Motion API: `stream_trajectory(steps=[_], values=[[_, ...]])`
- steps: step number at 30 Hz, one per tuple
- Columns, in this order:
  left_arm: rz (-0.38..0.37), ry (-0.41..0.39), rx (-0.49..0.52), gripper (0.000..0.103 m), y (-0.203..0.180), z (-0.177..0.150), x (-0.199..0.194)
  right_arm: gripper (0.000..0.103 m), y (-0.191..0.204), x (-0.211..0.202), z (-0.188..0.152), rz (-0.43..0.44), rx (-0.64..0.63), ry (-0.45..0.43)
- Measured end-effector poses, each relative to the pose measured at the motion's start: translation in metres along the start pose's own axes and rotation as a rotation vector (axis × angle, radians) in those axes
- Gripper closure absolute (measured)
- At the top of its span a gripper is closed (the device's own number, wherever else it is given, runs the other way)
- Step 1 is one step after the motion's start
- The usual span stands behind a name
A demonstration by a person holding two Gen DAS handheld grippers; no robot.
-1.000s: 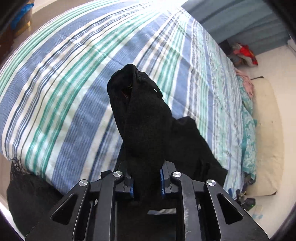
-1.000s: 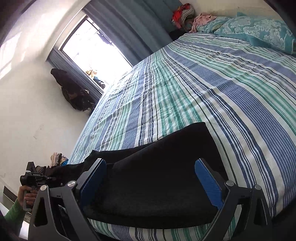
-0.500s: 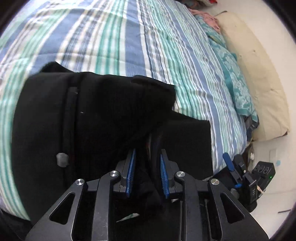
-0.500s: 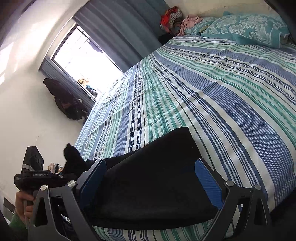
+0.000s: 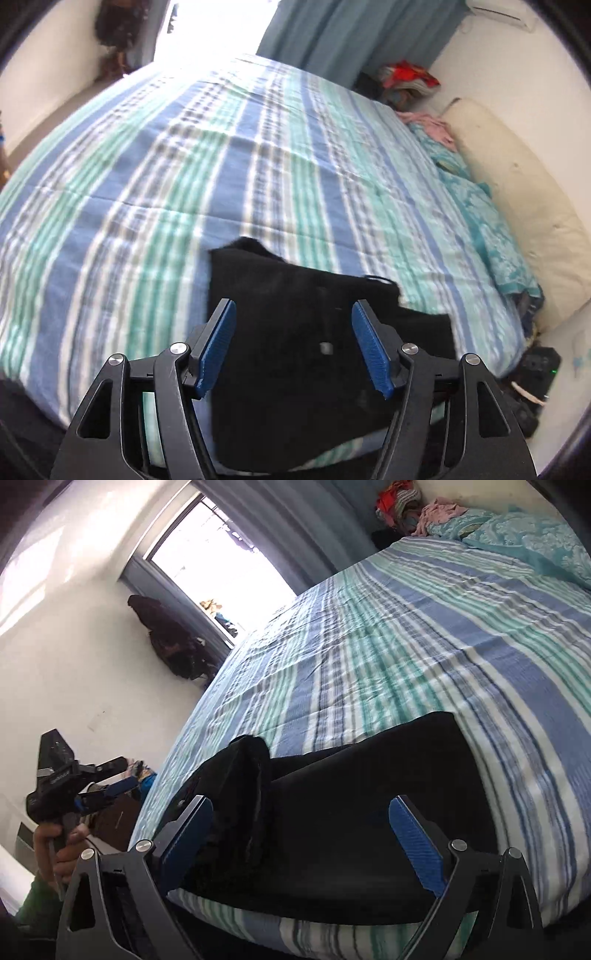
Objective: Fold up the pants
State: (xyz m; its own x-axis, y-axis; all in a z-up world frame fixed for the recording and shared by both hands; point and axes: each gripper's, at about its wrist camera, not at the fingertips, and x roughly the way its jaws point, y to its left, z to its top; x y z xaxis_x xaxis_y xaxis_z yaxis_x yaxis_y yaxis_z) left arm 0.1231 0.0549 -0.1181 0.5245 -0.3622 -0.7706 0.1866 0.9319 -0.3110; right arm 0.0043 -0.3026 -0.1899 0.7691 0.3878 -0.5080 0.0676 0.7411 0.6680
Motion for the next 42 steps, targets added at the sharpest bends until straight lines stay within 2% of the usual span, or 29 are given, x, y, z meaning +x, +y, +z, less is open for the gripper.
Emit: stream_trajectory(steps=[1,3,4,5,7,9,13,15,18,21,22,24,25,28,32,36,39,42], values=[[0.056,-0.02,-0.019,0.036,0.015,-0.005,0.002,0.007,0.011,0.011,-0.003,0.091,0.001,0.048],[0.111,-0.04,-0.061,0.036,0.04,-0.022,0.007,0.007,0.029,0.037,-0.008,0.259,0.027,0.151],[0.124,-0.043,-0.082,0.036,0.049,-0.032,0.01,0.01,0.034,0.053,-0.009,0.299,0.041,0.209],[0.134,-0.042,-0.102,0.036,0.058,-0.041,0.012,0.017,0.037,0.07,-0.01,0.303,0.054,0.259],[0.144,-0.036,-0.118,0.036,0.07,-0.056,0.015,0.024,0.036,0.098,-0.006,0.286,0.051,0.335],[0.174,-0.029,-0.107,0.036,0.073,-0.062,0.018,0.026,0.034,0.122,-0.003,0.244,0.031,0.418],[0.169,-0.034,-0.151,0.036,0.084,-0.058,0.019,0.029,0.032,0.148,-0.01,0.264,0.034,0.598],[0.174,-0.034,-0.159,0.036,0.087,-0.058,0.022,0.029,0.028,0.15,-0.012,0.289,0.066,0.629],[0.173,-0.017,-0.165,0.036,0.087,-0.059,0.028,0.031,0.013,0.157,-0.016,0.289,0.171,0.64],[0.164,-0.007,-0.165,0.036,0.086,-0.061,0.032,0.03,0.009,0.16,-0.019,0.33,0.245,0.617],[0.168,-0.007,-0.159,0.036,0.086,-0.061,0.031,0.034,0.012,0.162,-0.02,0.337,0.245,0.619],[0.18,-0.008,-0.154,0.036,0.087,-0.061,0.031,0.054,0.024,0.162,-0.023,0.271,0.167,0.628],[0.186,-0.006,-0.157,0.036,0.089,-0.062,0.031,0.069,0.029,0.159,-0.023,0.219,0.116,0.626],[0.187,-0.002,-0.19,0.036,0.096,-0.062,0.032,0.081,0.04,0.143,-0.013,0.192,0.092,0.552],[0.183,-0.003,-0.209,0.036,0.099,-0.062,0.032,0.083,0.074,0.111,0.018,0.248,0.02,0.44],[0.175,-0.01,-0.191,0.036,0.096,-0.062,0.027,0.084,0.103,0.071,0.052,0.247,-0.103,0.363],[0.165,-0.014,-0.188,0.036,0.094,-0.062,0.025,0.084,0.095,0.041,0.067,0.217,-0.149,0.34],[0.155,-0.011,-0.184,0.036,0.091,-0.062,0.026,0.084,0.072,0.014,0.072,0.145,-0.16,0.325]])
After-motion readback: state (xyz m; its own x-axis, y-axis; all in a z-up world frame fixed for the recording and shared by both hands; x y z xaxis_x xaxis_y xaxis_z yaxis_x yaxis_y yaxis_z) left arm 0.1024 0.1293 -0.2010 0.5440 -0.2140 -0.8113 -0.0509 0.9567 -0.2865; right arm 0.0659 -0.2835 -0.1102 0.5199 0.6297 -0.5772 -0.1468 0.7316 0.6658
